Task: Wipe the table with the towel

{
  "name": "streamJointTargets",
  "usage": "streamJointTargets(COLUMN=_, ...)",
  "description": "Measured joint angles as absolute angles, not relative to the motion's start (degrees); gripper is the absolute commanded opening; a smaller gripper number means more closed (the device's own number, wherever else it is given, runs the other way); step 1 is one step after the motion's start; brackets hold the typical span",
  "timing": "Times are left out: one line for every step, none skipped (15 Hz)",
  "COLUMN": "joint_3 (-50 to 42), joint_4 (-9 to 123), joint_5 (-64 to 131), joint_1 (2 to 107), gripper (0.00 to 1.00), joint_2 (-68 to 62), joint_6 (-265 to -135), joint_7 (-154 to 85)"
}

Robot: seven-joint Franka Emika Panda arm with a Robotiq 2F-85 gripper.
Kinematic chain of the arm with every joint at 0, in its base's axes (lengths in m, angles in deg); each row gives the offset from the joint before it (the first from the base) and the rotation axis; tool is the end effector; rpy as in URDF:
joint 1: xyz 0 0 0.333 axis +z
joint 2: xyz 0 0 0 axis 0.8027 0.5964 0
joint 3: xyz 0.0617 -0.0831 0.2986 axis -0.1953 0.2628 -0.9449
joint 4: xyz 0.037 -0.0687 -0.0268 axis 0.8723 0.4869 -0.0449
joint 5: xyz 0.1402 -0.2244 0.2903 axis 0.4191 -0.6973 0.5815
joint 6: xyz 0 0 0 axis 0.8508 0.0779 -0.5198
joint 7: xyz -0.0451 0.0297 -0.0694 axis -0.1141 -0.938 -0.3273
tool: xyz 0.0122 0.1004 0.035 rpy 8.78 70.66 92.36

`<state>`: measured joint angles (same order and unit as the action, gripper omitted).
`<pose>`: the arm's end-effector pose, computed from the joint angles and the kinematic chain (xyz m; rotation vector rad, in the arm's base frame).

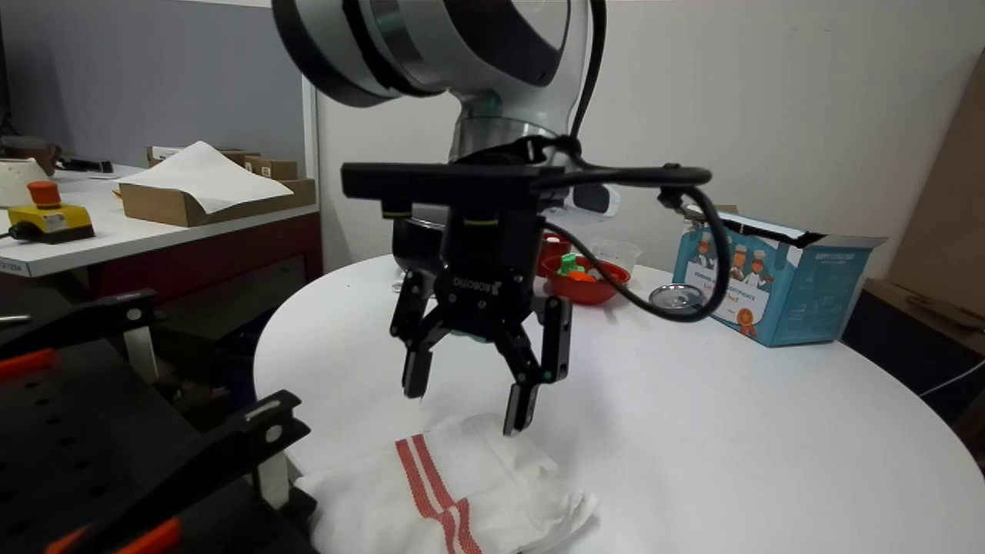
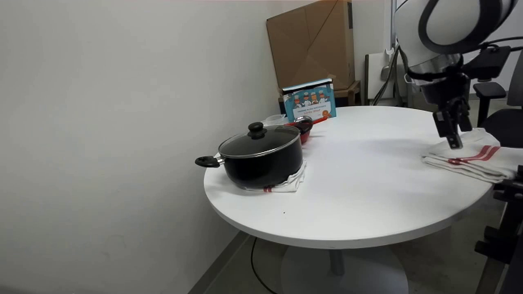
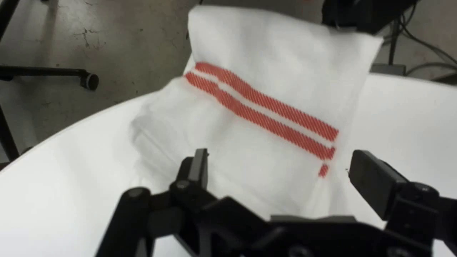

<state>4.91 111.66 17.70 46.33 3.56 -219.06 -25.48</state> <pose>0.3776 -0.1390 0.1054 2.9770 0.0877 -0.4745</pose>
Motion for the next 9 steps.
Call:
streamJointTargets(joint_3=3.7, joint_4=111.1, joint_5=20.4, joint_1=45.2, gripper=1.0, joint_2=2.2, joint_6=-219.1, joint_7=-24.5)
streamJointTargets(joint_3=2.6, joint_4=110.6, joint_5=22.7, joint_1=44.3, gripper=1.0, joint_2=0.7, joint_6=-219.1, joint_7=-23.4)
streamJointTargets(joint_3=1.8, joint_4=110.4, joint_5=24.4, joint_1=43.5, gripper=1.0, joint_2=-0.8, joint_6=-219.1, joint_7=-22.4)
streamJointTargets(joint_3=1.5, joint_4=110.3, joint_5=25.2, joint_1=43.1, gripper=1.0, joint_2=-2.3, joint_6=-219.1, joint_7=-21.7)
streamJointTargets(joint_3=1.5, joint_4=110.4, joint_5=25.2, joint_1=42.9, gripper=1.0, joint_2=-3.6, joint_6=-219.1, joint_7=-21.3)
streamJointTargets(joint_3=1.9, joint_4=110.4, joint_5=24.6, joint_1=42.9, gripper=1.0, joint_2=-4.6, joint_6=-219.1, joint_7=-21.2)
streamJointTargets(joint_3=2.3, joint_4=110.6, joint_5=24.2, joint_1=42.9, gripper=1.0, joint_2=-5.4, joint_6=-219.1, joint_7=-21.2)
streamJointTargets(joint_3=2.5, joint_4=110.8, joint_5=24.0, joint_1=42.9, gripper=1.0, joint_2=-5.8, joint_6=-219.1, joint_7=-21.2)
streamJointTargets(joint_3=2.6, joint_4=110.9, joint_5=23.9, joint_1=42.9, gripper=1.0, joint_2=-6.0, joint_6=-219.1, joint_7=-21.2)
